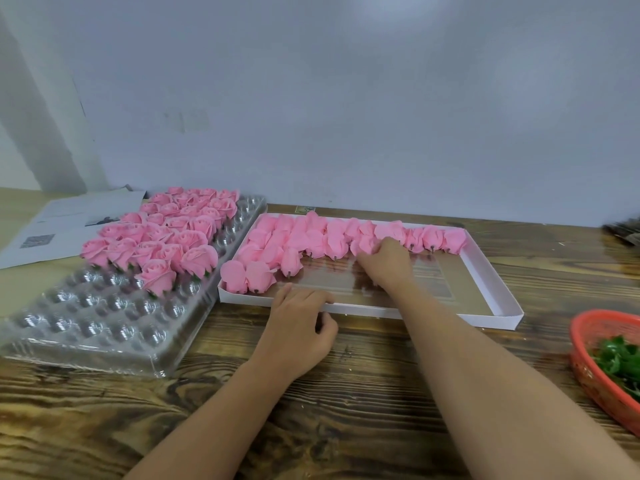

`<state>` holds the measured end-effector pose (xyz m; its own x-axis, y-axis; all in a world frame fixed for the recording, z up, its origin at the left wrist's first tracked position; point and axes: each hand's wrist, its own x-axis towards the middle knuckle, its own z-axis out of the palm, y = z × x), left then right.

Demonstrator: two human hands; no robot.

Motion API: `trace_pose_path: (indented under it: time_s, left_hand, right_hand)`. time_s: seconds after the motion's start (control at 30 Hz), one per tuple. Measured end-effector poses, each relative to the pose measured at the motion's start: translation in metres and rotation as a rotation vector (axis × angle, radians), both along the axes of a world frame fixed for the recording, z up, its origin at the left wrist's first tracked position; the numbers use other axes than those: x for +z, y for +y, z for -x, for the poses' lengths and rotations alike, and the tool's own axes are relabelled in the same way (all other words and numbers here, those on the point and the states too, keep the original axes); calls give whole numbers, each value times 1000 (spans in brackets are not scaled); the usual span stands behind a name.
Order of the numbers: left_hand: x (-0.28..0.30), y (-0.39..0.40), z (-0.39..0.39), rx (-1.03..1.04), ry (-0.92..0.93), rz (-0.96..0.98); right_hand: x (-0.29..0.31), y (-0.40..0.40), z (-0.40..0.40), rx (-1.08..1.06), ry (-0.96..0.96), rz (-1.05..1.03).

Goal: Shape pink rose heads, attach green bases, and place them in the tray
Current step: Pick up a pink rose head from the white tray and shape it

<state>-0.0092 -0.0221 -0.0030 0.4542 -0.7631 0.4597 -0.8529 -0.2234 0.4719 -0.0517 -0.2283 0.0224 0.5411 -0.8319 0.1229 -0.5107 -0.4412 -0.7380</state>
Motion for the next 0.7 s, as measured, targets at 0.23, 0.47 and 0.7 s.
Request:
trace_pose_path:
  time_s: [0.23,0.47,0.7]
  left_hand:
    - [5,2,3,15,65,71]
    - [18,0,30,-47,454,198]
    - [22,1,34,-380,1014,205]
  right_hand:
    - [12,19,55,61,-264,-106]
    - [2,85,101,241,-538,-501]
    - [2,113,112,449,-568,-619]
